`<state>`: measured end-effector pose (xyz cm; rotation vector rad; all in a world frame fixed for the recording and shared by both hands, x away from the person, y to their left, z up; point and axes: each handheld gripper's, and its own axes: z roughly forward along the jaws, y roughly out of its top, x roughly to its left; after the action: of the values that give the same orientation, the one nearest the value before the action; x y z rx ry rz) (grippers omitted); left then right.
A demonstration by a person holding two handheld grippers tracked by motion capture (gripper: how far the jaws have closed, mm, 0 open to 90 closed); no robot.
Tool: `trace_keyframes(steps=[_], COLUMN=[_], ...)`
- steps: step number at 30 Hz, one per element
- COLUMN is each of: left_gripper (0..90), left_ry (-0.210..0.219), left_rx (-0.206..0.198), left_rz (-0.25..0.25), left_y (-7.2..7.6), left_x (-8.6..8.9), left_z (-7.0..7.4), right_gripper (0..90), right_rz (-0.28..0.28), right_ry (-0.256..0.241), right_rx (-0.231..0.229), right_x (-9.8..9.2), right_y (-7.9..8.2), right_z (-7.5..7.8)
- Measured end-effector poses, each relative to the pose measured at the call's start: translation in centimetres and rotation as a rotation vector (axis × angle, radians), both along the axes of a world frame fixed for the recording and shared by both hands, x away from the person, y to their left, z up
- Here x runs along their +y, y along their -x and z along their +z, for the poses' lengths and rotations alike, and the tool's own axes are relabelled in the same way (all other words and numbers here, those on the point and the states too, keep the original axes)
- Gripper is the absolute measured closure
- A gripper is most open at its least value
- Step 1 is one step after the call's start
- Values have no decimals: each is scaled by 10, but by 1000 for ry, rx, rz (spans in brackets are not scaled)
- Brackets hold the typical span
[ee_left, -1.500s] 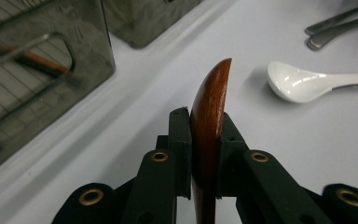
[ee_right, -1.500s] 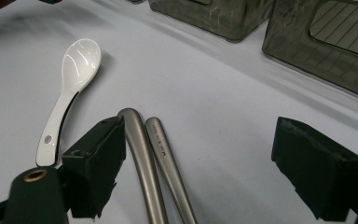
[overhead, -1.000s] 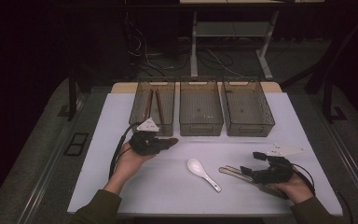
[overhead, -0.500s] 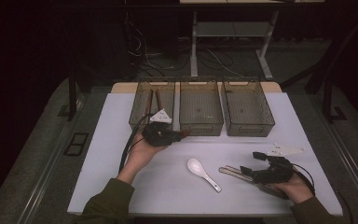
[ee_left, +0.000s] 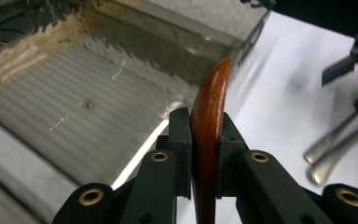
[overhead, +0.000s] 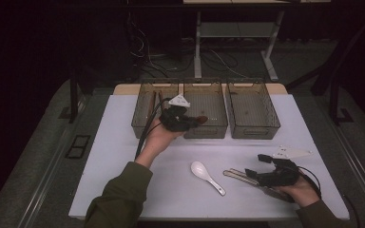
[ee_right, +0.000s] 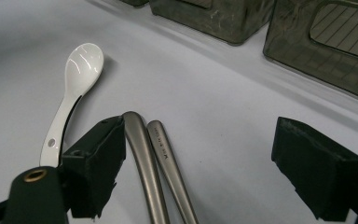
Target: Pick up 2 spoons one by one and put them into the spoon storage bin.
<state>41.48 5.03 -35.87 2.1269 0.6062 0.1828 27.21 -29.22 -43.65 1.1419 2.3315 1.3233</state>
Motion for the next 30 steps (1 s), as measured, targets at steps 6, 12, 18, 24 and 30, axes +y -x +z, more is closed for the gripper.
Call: trace_keyframes(steps=[6, 12, 18, 24, 30], left_gripper=[797, 797, 797, 797, 796], left_ry=[10, 21, 35, 35, 47], left_rx=[-10, -24, -29, -27, -16], left_rz=[14, 32, 57, 66, 78], left_y=[-21, -40, -59, -74, -88], left_x=[-13, -26, -40, -60, -77], left_z=[7, 16, 16, 16, 9], right_gripper=[173, 173, 173, 173, 173], right_rz=[-2, -4, -10, -7, -3], right_ry=[-8, -20, -22, -28, -32], right_rx=[0, 5, -2, -5, -7], right_x=[-1, -1, -2, -2, -1], right_y=[0, 0, 0, 0, 1], right_z=[1, 1, 2, 2, 3])
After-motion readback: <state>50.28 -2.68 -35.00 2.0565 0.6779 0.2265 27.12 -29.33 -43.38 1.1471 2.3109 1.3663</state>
